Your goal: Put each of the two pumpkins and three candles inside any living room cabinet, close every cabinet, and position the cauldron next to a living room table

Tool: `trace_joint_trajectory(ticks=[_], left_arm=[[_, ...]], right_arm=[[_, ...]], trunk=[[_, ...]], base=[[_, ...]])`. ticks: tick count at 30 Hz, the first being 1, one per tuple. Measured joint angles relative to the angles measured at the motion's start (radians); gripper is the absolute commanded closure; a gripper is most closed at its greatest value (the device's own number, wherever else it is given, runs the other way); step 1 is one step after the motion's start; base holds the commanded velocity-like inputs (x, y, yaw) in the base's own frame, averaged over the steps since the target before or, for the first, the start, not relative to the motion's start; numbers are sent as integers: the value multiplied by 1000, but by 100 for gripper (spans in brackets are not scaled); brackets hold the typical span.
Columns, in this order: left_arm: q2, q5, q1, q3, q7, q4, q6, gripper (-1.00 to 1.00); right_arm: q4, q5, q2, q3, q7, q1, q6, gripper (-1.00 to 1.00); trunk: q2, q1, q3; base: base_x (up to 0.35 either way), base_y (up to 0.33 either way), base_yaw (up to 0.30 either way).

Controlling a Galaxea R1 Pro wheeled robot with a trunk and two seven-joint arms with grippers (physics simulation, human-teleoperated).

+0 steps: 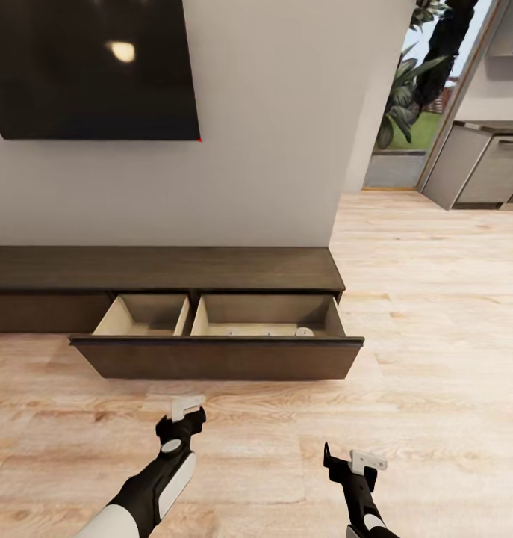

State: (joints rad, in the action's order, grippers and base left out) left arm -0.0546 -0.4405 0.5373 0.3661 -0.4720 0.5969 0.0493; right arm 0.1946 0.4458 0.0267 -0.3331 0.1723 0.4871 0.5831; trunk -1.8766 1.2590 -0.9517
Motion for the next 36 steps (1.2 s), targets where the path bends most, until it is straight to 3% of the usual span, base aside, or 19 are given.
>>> trace_joint_trajectory(ticks=[8,17,27,32,36], left_arm=[[-1,2,-10,117,-1,-5,78,-100],[-3,3,-11,145,-1,-6,87,-100],[-4,5,-11,164,-1,-5,99,-100],[-1,4,-11,229,-3,-4,136,-100],[-2,5,-11,257,-7,4,142,-100]], right_arm=[[6,-1,2,-4,-2,0,48,-100],[14,-75,3,-90,1,0,62,-100],[14,-66,3,-92,2,2,132,-100],[25,-63,10,-90,2,6,146,-100],[67,-62,12,-90,3,10,139,-100]], trunk=[[-56,31,-25],[-119,65,-53],[-189,104,-85],[-224,123,-100],[-252,138,-113]], base=[[0,0,0],[0,0,0],[0,0,0],[0,0,0],[0,0,0]])
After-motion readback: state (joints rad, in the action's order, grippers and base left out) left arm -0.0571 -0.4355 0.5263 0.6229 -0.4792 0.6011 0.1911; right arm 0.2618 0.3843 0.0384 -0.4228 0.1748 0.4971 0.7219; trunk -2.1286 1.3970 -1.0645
